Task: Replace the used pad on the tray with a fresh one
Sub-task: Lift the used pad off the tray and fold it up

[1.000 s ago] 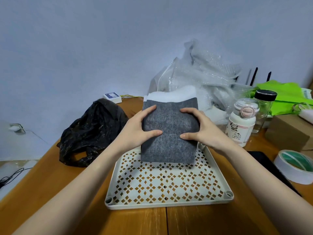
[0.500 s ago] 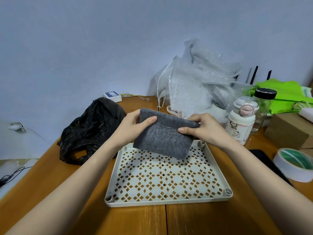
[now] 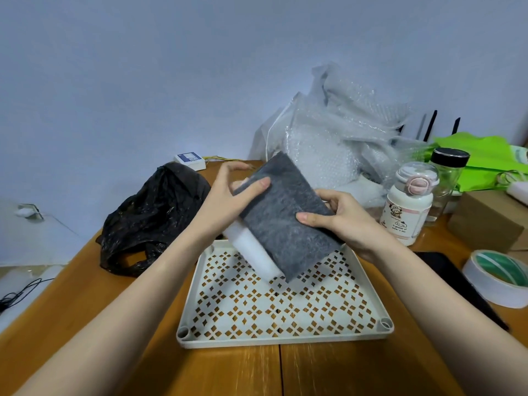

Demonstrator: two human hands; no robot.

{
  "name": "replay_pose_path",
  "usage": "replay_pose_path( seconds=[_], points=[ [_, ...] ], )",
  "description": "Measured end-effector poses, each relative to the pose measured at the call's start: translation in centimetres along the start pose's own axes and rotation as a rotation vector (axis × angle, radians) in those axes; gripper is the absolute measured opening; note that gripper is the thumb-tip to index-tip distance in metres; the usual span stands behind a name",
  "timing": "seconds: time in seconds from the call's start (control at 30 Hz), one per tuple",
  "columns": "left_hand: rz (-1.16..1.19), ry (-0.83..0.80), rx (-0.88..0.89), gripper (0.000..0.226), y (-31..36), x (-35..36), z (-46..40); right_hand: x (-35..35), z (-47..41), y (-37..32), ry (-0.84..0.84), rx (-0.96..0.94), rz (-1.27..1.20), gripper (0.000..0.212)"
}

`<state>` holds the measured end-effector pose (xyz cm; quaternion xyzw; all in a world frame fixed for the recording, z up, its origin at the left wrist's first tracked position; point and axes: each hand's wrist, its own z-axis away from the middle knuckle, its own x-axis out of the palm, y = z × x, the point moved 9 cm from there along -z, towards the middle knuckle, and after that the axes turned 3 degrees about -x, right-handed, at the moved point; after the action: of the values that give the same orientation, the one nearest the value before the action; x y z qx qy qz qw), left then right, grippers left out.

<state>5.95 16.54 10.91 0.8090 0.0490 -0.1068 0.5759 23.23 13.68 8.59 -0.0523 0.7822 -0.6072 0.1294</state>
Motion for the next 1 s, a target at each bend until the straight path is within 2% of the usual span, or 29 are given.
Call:
replay_pose_path(
  seconds=[0.07, 0.1, 0.2, 0.33, 0.43, 0.5, 0.6, 0.63, 0.7, 0.83, 0.9, 1.0],
  points=[
    [0.091, -0.104, -0.181, 0.082, -2.2, 0.8, -0.1, -1.0, -0.1, 0.1, 0.134, -0.027, -0.119, 0.032],
    [0.139, -0.176, -0.232, 0.085, -3.2, 1.5, 0.0, -1.4, -0.1, 0.2, 0.181, -0.037, -0.158, 0.035],
    [0.120, -0.252, -0.273, 0.070, -4.1, 3.1, 1.1, -1.3, -0.2, 0.3, 0.215, -0.052, -0.158, 0.039],
    [0.133, -0.126, -0.176, 0.039, -2.9, 2.6, 1.2, -0.4, -0.2, 1.0, 0.161, -0.021, -0.126, 0.034],
    [0.078, -0.039, -0.122, 0.030, -2.2, 1.7, 0.9, -0.9, 0.0, 0.9, 0.225, -0.049, -0.102, 0.034],
    [0.038, -0.015, -0.078, 0.035, -1.7, 1.4, 0.9, -1.1, 0.3, 0.1, 0.250, -0.123, -0.062, 0.048],
    [0.088, -0.001, 0.012, 0.063, -1.2, 1.3, 1.0, -0.8, 0.7, -1.5, 0.215, -0.266, -0.019, 0.065],
    [0.110, 0.009, 0.037, 0.071, -0.8, 1.2, 1.1, -0.8, 0.7, -1.9, 0.213, -0.288, 0.009, 0.065],
    [0.068, 0.023, 0.110, 0.072, -0.1, 0.9, 1.4, -1.1, 0.9, -2.2, 0.230, -0.301, 0.033, 0.057],
    [-0.085, -0.036, 0.245, 0.042, 1.5, 1.0, 1.8, -1.7, 1.0, -2.5, 0.258, -0.315, 0.147, 0.036],
    [-0.061, -0.100, 0.138, 0.040, 1.0, 1.8, 1.4, -1.5, 0.9, -2.2, 0.253, -0.280, 0.185, 0.035],
    [-0.030, -0.229, 0.008, 0.035, 0.1, 3.2, 1.1, -1.1, 0.8, -2.0, 0.224, -0.259, 0.102, 0.031]
  ],
)
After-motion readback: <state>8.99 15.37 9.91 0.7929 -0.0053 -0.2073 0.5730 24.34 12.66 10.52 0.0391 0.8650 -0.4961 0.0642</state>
